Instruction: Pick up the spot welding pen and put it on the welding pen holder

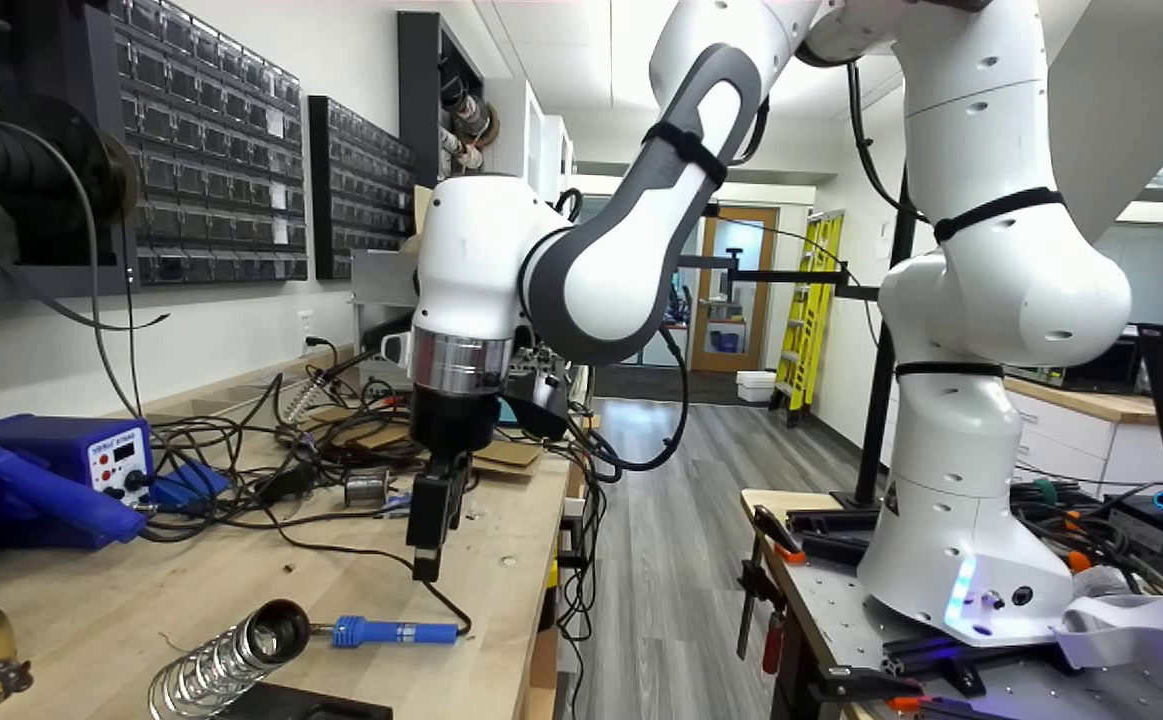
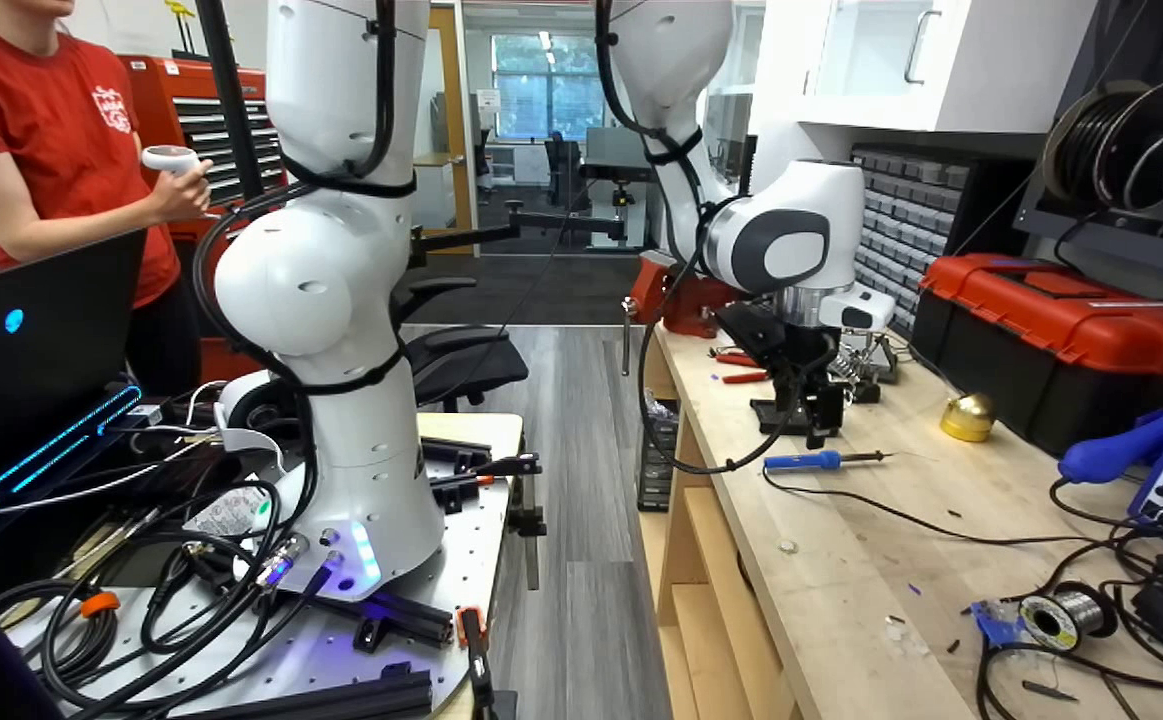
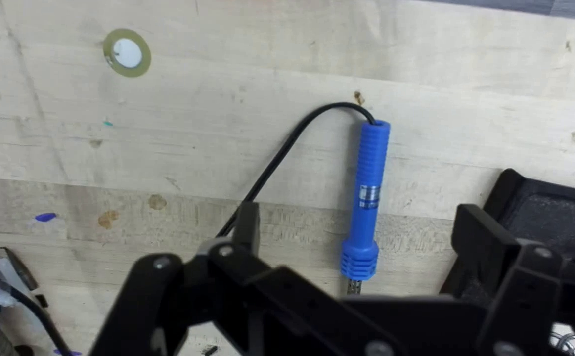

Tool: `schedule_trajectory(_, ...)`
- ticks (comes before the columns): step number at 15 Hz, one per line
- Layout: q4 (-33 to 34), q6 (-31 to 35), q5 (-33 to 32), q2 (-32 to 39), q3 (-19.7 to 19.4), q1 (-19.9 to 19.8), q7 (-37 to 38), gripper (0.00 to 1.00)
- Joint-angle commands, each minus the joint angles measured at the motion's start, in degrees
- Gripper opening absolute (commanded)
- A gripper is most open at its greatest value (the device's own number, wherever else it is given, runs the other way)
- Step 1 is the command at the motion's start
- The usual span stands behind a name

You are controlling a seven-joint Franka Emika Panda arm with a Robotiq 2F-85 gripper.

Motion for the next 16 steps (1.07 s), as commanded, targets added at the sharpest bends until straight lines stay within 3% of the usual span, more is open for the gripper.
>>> schedule_trajectory(1,3.5,0.8,1.9,3.9,-0.9,1.6,-2.8,1.0)
schedule_trajectory(16,9.2,-0.6,6.6,11.8,-0.3,1.8,-7.1,1.0)
